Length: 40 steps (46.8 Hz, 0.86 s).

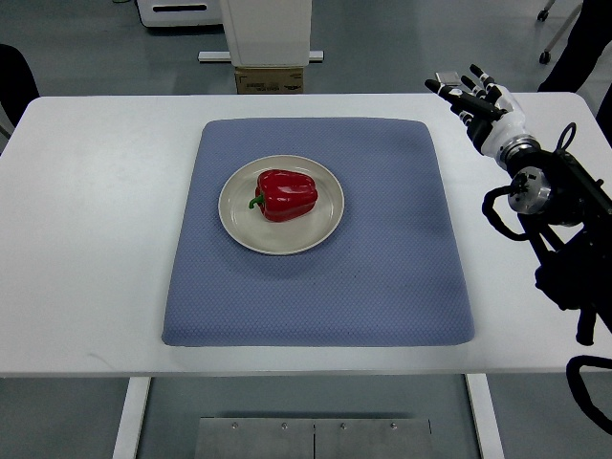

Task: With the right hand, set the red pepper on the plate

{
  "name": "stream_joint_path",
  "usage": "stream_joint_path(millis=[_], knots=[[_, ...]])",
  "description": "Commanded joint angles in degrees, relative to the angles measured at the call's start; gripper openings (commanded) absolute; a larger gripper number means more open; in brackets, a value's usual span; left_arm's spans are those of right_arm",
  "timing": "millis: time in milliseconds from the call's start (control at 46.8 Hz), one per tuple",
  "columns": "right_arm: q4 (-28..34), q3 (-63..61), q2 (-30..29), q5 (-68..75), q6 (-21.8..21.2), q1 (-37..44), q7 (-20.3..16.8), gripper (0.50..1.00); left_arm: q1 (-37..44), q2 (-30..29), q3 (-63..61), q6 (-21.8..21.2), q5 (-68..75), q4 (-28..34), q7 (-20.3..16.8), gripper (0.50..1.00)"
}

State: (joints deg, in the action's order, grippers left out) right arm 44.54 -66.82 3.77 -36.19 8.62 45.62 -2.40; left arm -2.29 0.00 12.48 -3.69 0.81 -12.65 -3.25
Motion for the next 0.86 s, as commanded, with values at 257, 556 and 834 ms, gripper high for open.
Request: stream_joint_path(millis=[257,556,834], knots=[[-0.1,0.2,-2.2,0.4,0.1,-2.6,3.1,1.000,0.0,0.0,0.0,0.0,0.0,0.0,0.0,1.000],[-0.1,-0.9,-1.8,0.9,-1.1,-3.0,5.7,1.000,0.0,0.0,0.0,0.0,0.0,0.0,0.0,1.000],[-0.8,-0.9,-2.2,0.9,-4.8,-4.3,7.5,1.000,0.0,0.0,0.0,0.0,0.0,0.0,0.0,1.000]])
